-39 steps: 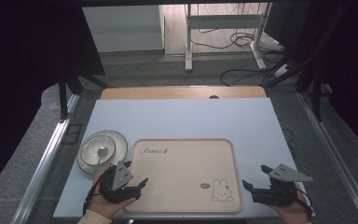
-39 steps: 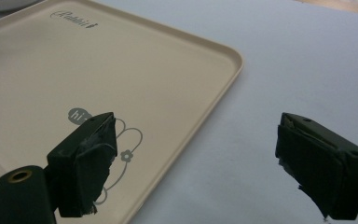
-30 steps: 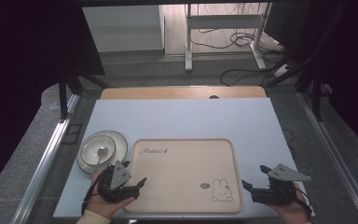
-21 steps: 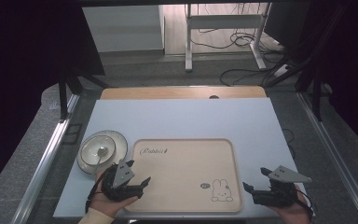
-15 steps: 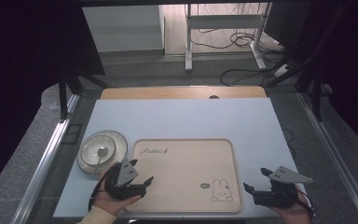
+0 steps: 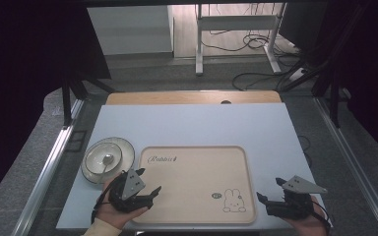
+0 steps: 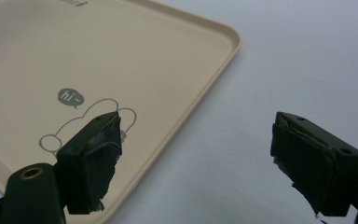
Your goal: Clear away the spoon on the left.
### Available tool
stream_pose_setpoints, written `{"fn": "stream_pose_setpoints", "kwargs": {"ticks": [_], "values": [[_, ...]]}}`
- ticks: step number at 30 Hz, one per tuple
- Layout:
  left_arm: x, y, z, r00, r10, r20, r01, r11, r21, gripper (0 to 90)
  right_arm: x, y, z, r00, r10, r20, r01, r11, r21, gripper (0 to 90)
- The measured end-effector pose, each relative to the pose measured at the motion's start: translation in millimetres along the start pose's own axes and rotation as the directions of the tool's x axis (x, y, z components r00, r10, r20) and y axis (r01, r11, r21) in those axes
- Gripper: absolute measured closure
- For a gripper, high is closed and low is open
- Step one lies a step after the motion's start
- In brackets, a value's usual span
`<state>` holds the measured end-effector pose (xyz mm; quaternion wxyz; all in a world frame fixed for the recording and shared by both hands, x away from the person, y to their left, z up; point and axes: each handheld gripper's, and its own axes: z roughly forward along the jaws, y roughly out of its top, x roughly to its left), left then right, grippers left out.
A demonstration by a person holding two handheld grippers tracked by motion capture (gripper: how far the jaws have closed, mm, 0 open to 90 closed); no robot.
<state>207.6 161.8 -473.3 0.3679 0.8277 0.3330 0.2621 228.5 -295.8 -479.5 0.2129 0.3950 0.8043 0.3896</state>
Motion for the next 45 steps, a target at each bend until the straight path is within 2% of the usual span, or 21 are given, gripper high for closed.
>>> {"fn": "stream_pose_setpoints", "kwargs": {"ticks": [6,10,16,17,22,26,31,32,33,34,35,42,44,45], "values": [[3.4,0.3,-6.5,0.9994,-0.002,-0.034,0.001,0.9999,-0.011,26.4,0.2,1.3,0.8,0.9999,-0.01,0.005,0.01,1.0,-0.002,16.7],[4.1,0.1,-7.6,0.9991,-0.005,-0.042,0.005,0.9999,-0.013,26.6,0.6,1.5,1.1,0.9999,-0.013,0.008,0.013,1.0,0.002,16.9],[8.7,-1.2,-12.9,0.9968,-0.037,-0.071,0.035,0.9989,-0.03,26.8,3.0,2.4,4.5,0.9996,-0.026,0.011,0.025,1.0,0.014,17.1],[11.0,-1.5,-14.7,0.9956,-0.052,-0.078,0.049,0.998,-0.041,26.9,3.0,2.5,4.5,0.9995,-0.029,0.011,0.029,0.999,0.014,17.0],[14.4,-2.1,-18.0,0.9942,-0.063,-0.088,0.059,0.9969,-0.053,27.3,2.9,2.7,4.4,0.9995,-0.031,0.007,0.031,0.999,0.008,17.1],[18.2,-5.9,-22.2,0.9919,-0.063,-0.11,0.057,0.9971,-0.05,27.2,2.0,4.5,7.2,0.9993,-0.038,0.002,0.038,0.999,0.013,17.1],[25.6,-13.1,-31.9,0.9837,-0.086,-0.158,0.077,0.995,-0.064,27.0,3.0,7.1,12.0,0.9988,-0.049,-0.007,0.049,0.999,0.018,17.1],[25.6,-13.1,-31.9,0.9837,-0.086,-0.158,0.077,0.995,-0.064,26.9,3.1,7.4,12.6,0.9987,-0.05,-0.009,0.05,0.999,0.018,17.2],[27.7,-15.6,-33.5,0.9798,-0.102,-0.172,0.09,0.9933,-0.073,26.6,3.0,7.8,13.1,0.9987,-0.05,-0.009,0.051,0.999,0.018,17.2],[27.7,-15.6,-33.5,0.9798,-0.102,-0.172,0.09,0.9933,-0.073,26.3,3.0,7.8,13.1,0.9987,-0.05,-0.009,0.051,0.999,0.018,17.2],[29.3,-18.2,-35.1,0.9766,-0.106,-0.188,0.093,0.9929,-0.073,26.3,2.5,8.4,13.9,0.9985,-0.053,-0.013,0.053,0.998,0.019,17.2],[31.4,-23.2,-39.5,0.968,-0.087,-0.235,0.072,0.9947,-0.073,25.6,-0.5,10.3,14.6,0.9986,-0.051,-0.01,0.051,0.999,0.011,17.2],[32.7,-24.8,-40.3,0.9658,-0.075,-0.248,0.062,0.9963,-0.059,25.2,-0.5,10.7,15.2,0.9983,-0.057,-0.011,0.057,0.998,0.013,17.2],[34.3,-26.5,-41.2,0.9623,-0.067,-0.263,0.056,0.9973,-0.048,25.1,-0.4,10.9,15.2,0.9981,-0.061,-0.01,0.061,0.998,0.015,17.2]]}}
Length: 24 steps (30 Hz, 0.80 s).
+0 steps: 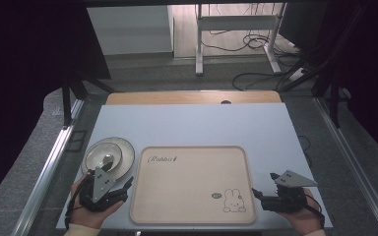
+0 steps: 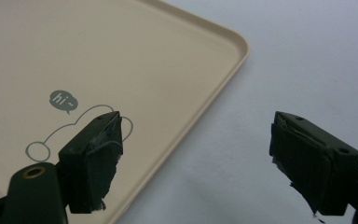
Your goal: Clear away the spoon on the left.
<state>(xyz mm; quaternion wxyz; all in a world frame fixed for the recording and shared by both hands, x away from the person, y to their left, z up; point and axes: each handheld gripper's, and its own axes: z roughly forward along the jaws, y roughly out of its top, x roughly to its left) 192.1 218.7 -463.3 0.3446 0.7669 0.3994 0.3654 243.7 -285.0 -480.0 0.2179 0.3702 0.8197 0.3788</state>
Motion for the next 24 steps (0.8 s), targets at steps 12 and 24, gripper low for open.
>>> {"fn": "stream_pose_setpoints", "kwargs": {"ticks": [12,24], "values": [[25.9,-14.1,-3.9,0.9963,-0.058,-0.063,0.059,0.9982,0.009,24.4,0.2,-0.5,4.4,0.9998,-0.021,-0.006,0.021,1.0,0.022,17.2],[33.4,-34.1,-6.9,0.9961,-0.077,-0.045,0.079,0.9956,0.05,25.6,-1.2,-2.1,3.1,0.9997,-0.011,0.02,0.01,0.999,0.031,17.2]]}}
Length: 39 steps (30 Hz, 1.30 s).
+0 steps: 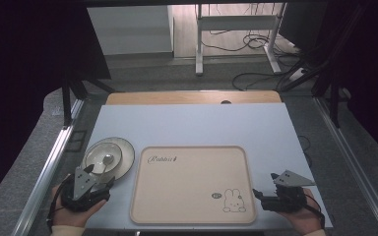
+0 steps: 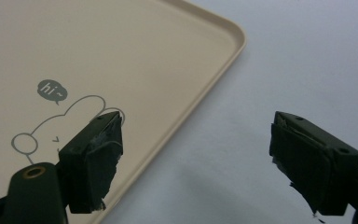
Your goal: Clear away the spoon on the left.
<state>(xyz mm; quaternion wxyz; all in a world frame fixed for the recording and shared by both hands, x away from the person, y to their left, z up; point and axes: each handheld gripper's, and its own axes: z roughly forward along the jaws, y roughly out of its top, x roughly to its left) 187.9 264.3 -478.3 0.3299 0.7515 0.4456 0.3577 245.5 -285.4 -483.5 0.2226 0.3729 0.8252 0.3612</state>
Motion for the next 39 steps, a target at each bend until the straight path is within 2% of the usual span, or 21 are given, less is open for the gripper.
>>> {"fn": "stream_pose_setpoints", "kwargs": {"ticks": [7,14,16,20,26,27,39], "values": [[5.4,-8.5,-2.7,0.9999,-0.01,0.008,0.01,0.9998,0.019,28.7,-1.0,-0.9,0.7,1.0,0.003,0.008,-0.003,1.0,0.008,17.3],[5.6,-10.0,-4.8,1.0,0.007,0.006,-0.007,1.0,0.006,45.8,-0.9,-1.1,1.1,0.9999,0.004,0.011,-0.004,1.0,0.013,17.3],[2.0,-10.0,-7.9,0.9992,0.041,0.005,-0.041,0.9992,0.002,48.8,-1.5,-1.5,0.2,0.9999,0.003,0.013,-0.004,1.0,0.015,17.4],[0.0,-12.1,-11.2,0.9979,0.065,0.006,-0.065,0.9979,0.0,55.0,-2.2,-2.1,-0.4,0.9999,0.005,0.015,-0.005,1.0,0.015,17.4],[0.3,-12.8,-9.6,0.9983,0.059,-0.001,-0.059,0.9983,0.005,65.9,-3.7,-2.2,-0.1,0.9997,0.009,0.022,-0.01,1.0,0.018,17.5],[1.1,-12.6,-9.6,0.9977,0.067,-0.002,-0.067,0.9976,0.015,67.0,-3.8,-2.2,0.0,0.9997,0.01,0.022,-0.01,1.0,0.019,17.5],[1.7,-9.5,-6.5,0.9968,0.078,-0.018,-0.078,0.997,0.007,81.9,-3.1,-3.3,1.2,0.9996,0.0,0.029,-0.001,1.0,0.025,17.5]]}}
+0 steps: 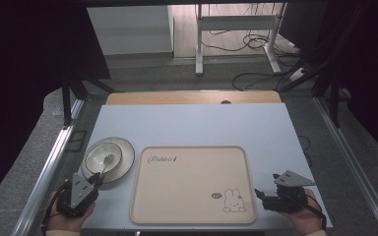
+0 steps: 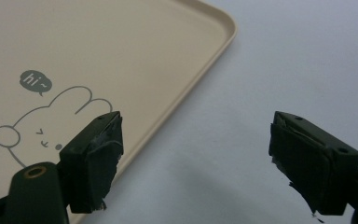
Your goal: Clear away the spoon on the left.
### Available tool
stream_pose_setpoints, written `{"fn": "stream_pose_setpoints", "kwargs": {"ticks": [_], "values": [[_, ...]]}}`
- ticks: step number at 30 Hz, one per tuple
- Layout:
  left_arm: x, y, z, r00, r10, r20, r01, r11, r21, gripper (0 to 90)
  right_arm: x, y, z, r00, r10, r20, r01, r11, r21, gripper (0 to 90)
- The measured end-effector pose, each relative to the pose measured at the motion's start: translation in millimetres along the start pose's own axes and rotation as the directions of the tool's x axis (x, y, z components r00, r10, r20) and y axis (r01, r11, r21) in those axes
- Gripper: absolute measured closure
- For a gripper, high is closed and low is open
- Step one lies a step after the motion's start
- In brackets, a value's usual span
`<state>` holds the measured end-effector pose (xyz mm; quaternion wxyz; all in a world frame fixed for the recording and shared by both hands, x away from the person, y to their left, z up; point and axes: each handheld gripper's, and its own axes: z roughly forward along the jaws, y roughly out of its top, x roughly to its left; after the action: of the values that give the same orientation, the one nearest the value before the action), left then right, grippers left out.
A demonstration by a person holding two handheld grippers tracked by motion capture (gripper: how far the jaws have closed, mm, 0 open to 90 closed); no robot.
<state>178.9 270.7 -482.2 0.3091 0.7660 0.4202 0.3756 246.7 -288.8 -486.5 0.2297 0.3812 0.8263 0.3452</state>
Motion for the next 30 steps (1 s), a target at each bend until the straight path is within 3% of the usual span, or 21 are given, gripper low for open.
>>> {"fn": "stream_pose_setpoints", "kwargs": {"ticks": [30], "values": [[3.8,3.2,-0.4,0.9992,0.004,-0.041,-0.005,0.9992,-0.039,89.4,0.8,-0.2,1.4,0.9998,-0.02,0.006,0.02,1.0,0.008,17.5]]}}
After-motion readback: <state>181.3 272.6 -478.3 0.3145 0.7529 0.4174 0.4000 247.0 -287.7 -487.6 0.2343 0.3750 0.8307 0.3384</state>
